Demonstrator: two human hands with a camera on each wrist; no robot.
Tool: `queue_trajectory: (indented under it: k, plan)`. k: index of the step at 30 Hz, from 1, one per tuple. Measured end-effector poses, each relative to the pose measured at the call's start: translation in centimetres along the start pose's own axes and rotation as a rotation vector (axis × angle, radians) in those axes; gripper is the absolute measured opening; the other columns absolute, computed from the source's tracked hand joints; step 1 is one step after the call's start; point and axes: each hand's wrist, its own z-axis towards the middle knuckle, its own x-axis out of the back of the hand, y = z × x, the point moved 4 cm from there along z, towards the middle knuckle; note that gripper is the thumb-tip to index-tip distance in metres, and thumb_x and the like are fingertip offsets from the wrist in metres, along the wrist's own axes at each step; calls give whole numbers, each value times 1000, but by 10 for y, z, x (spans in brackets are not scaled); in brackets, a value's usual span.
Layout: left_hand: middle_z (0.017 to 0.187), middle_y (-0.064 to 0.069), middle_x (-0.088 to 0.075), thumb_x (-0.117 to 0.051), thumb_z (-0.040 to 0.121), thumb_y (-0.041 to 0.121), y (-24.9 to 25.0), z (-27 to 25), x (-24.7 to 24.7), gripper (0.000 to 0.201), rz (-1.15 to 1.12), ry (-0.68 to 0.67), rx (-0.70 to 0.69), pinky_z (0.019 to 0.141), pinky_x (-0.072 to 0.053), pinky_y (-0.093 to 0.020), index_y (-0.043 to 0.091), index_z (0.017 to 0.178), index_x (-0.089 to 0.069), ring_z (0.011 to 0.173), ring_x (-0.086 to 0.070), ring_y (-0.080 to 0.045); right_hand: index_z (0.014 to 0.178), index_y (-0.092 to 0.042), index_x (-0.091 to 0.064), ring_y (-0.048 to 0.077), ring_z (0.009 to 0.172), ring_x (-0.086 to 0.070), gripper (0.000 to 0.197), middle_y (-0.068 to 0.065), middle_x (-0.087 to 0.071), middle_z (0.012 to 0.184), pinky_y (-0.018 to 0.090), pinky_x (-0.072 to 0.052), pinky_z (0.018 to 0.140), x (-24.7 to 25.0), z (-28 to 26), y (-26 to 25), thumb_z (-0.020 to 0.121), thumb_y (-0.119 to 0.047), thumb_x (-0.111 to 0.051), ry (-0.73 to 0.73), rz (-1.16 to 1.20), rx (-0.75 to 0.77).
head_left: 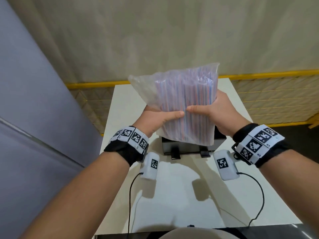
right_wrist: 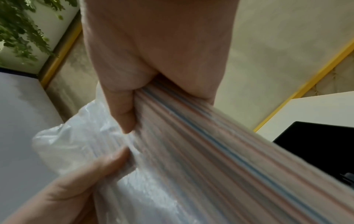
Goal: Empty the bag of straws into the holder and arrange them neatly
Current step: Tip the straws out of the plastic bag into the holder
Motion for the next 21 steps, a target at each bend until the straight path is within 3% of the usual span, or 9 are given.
queue_trajectory:
  k: [3, 7, 9, 11, 13, 15, 17, 18, 21]
  plan:
    - [117, 1, -78, -97, 66, 30, 1, 5, 0, 66, 5, 34, 1, 102, -56, -43, 17, 125, -72, 110, -74, -16, 127, -11, -64, 20, 108, -73, 57, 5, -75, 118, 50, -58, 97, 5, 10, 3, 76, -6, -87, 1, 29, -28]
    - [98, 16, -77, -93, 72, 37, 15, 8, -4, 41, 121, 150, -96, 79, -55, -15, 32, 103, -69, 90, -72, 7, 138, -19, -47, 20, 118, -66, 82, 3, -63, 132, 49, -56, 99, 15, 19, 10, 71, -26, -92, 54, -24, -1]
    - [97, 13, -78, -90, 73, 47, 19, 8, -6, 41, 155, 152, -126, 81, -59, -23, 28, 105, -71, 91, -74, 1, 147, -23, -34, 18, 126, -56, 91, 1, -48, 143, 44, -49, 106, 24, 18, -3, 74, -35, -88, 166, -169, 81]
    - [99, 8, -79, -83, 73, 62, 21, 7, -11, 57, 269, 106, -136, 81, -61, -30, 21, 111, -72, 89, -75, -5, 151, -14, -31, 21, 132, -46, 90, 6, -41, 147, 40, -41, 112, 31, 10, -31, 80, -41, -78, 271, -404, 375]
    - [95, 6, -77, -71, 76, 72, 24, 7, -17, 63, 450, 60, -181, 76, -60, -30, 20, 113, -70, 85, -74, -6, 149, -3, -37, 28, 135, -44, 81, 15, -44, 146, 46, -36, 115, 24, 2, -63, 85, -41, -71, 220, -670, 716]
    - [95, -2, -75, -63, 86, 70, 29, 8, -24, 63, 671, 44, -266, 75, -59, -38, 18, 122, -64, 84, -72, -18, 144, -8, -48, 30, 133, -47, 66, 13, -51, 142, 48, -35, 113, 7, 6, -75, 91, -44, -64, -2, -957, 861]
    - [87, -7, -72, -58, 92, 61, 32, 9, -29, 54, 767, 35, -311, 71, -57, -42, 15, 120, -57, 76, -68, -24, 122, -18, -64, 28, 111, -59, 34, 3, -64, 113, 41, -42, 94, -6, 17, -68, 93, -37, -58, -177, -1132, 832]
    - [82, -4, -69, -58, 93, 62, 33, 8, -30, 49, 773, 28, -333, 66, -55, -40, 16, 112, -54, 72, -66, -22, 106, -19, -67, 28, 96, -61, 19, -2, -61, 96, 36, -40, 80, -8, 21, -63, 92, -29, -59, -208, -1122, 782]
    - [74, 7, -55, -48, 100, 59, 41, 3, -27, 42, 779, 60, -484, 59, -42, -32, 17, 93, -48, 66, -55, -15, 91, -17, -63, 23, 79, -55, 3, -6, -54, 84, 30, -35, 69, 5, 30, -52, 95, -17, -63, -178, -954, 631]
